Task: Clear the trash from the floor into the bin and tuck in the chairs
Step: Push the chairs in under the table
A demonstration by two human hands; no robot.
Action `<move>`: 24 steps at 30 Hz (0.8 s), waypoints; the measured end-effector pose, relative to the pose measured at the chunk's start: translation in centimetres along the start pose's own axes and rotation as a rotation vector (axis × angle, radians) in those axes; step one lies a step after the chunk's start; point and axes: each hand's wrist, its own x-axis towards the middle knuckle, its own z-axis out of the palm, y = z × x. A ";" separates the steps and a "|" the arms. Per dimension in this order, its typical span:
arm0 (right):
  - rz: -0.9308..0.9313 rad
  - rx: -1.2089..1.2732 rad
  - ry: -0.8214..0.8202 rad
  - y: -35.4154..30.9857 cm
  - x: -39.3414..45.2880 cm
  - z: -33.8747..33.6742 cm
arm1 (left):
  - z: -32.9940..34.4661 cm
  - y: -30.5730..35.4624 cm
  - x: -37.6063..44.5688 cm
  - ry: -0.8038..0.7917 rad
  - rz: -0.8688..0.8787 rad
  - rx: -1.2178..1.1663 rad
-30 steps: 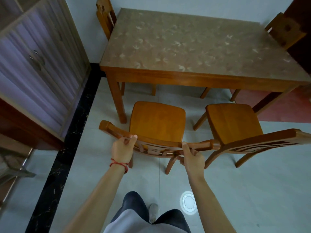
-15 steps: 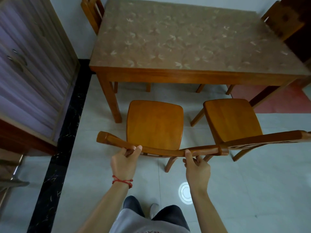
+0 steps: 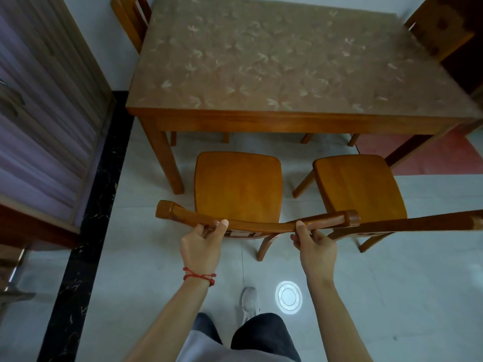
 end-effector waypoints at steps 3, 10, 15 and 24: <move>-0.018 0.005 -0.024 -0.6 2.0 0.4 | 1.4 0.9 1.5 0.040 -0.019 -0.006; -0.060 -0.016 -0.064 -1.8 6.6 2.0 | 4.2 2.2 5.3 0.088 -0.068 -0.001; -0.106 -0.021 -0.108 -3.3 10.5 2.6 | 6.9 3.6 7.3 0.114 -0.068 -0.005; -0.156 -0.032 -0.192 -6.2 16.5 4.9 | 10.2 6.1 12.4 0.167 -0.135 -0.091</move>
